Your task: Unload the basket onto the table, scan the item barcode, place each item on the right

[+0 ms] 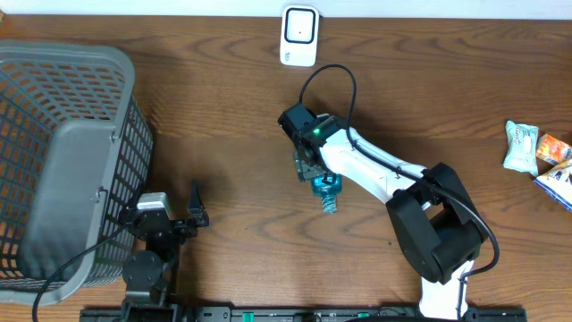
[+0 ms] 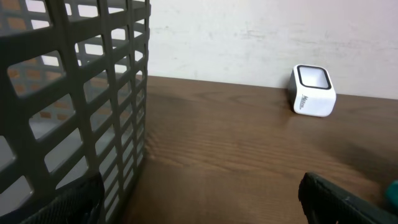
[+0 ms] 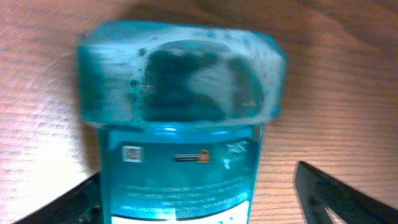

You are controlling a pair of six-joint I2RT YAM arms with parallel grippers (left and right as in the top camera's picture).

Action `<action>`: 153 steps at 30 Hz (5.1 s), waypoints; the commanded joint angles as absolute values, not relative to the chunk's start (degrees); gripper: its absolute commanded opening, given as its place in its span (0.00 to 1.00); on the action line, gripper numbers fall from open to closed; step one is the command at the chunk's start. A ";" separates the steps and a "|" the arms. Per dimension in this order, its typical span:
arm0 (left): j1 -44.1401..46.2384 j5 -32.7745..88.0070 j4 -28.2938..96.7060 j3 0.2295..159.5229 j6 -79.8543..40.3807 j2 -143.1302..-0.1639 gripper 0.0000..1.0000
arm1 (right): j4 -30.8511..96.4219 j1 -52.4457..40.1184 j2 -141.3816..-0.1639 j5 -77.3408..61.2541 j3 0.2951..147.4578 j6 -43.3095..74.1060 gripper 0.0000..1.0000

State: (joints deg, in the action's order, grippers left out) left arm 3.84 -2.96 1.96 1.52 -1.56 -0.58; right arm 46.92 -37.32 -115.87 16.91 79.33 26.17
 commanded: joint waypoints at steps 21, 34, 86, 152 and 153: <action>3.55 -3.90 3.81 0.23 -2.02 -0.27 1.00 | 46.11 -39.03 -125.58 17.74 79.09 29.58 0.19; 3.55 -3.92 3.81 0.23 -2.02 -0.27 1.00 | 46.00 -34.02 -124.40 -20.75 83.24 -0.84 0.19; 3.55 -3.90 3.81 0.23 -2.02 -0.30 1.00 | 48.93 -34.59 -124.27 11.40 90.28 14.55 0.51; 3.55 -3.92 3.81 0.23 -2.02 -0.30 1.00 | 63.59 -25.02 -132.44 4.78 104.57 -2.52 0.10; 3.55 -3.90 3.81 0.23 -2.02 -0.30 1.00 | 63.66 -25.17 -132.44 5.61 105.06 -1.76 0.10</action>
State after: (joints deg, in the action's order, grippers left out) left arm 3.84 -2.98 1.96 1.52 -1.56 -0.58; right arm 63.40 -24.36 -130.85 -2.26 103.22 -7.01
